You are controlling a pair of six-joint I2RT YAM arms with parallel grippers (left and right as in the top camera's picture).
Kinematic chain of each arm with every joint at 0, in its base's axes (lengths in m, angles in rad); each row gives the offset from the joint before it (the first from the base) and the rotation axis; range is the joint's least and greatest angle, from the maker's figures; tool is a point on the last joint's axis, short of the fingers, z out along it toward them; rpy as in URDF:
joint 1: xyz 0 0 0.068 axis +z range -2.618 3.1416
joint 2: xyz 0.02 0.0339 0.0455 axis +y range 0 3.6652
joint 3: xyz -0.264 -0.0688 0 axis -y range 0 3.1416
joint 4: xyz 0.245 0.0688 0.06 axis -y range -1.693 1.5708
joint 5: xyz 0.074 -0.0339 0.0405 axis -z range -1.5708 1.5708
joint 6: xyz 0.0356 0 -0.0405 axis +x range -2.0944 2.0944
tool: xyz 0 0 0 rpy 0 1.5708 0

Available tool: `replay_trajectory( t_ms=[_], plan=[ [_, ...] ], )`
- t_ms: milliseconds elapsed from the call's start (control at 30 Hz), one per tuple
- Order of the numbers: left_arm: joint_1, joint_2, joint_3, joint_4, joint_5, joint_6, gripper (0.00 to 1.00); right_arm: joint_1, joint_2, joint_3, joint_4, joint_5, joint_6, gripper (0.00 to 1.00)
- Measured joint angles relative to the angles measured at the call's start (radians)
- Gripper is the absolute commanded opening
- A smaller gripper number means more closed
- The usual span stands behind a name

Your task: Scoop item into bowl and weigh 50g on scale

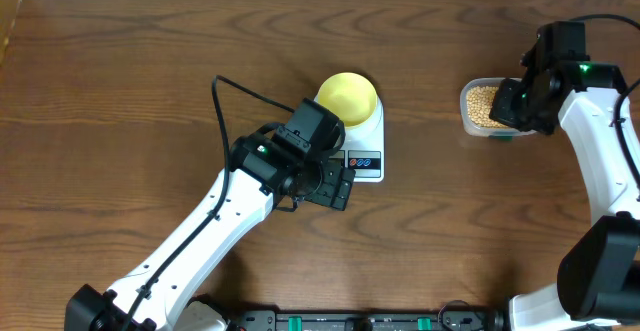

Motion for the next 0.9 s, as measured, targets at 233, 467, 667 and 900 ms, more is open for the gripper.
replay_trajectory(
  t_ms=[233,467,667,900],
  plan=[
    [0.0,0.0,0.0,0.0,0.0,0.0,0.89,-0.004,0.0,0.0,-0.026,-0.028,-0.003,0.01],
    [0.0,0.0,0.0,0.0,0.0,0.004,0.89,-0.041,0.001,0.0,-0.032,-0.078,-0.031,0.01],
    [0.0,0.0,0.0,0.0,0.0,0.004,0.89,-0.071,0.002,0.0,-0.034,-0.121,-0.056,0.01],
    [0.0,0.0,0.0,0.002,0.0,0.008,0.89,-0.072,0.002,0.0,-0.035,-0.152,-0.089,0.01]
  ],
)
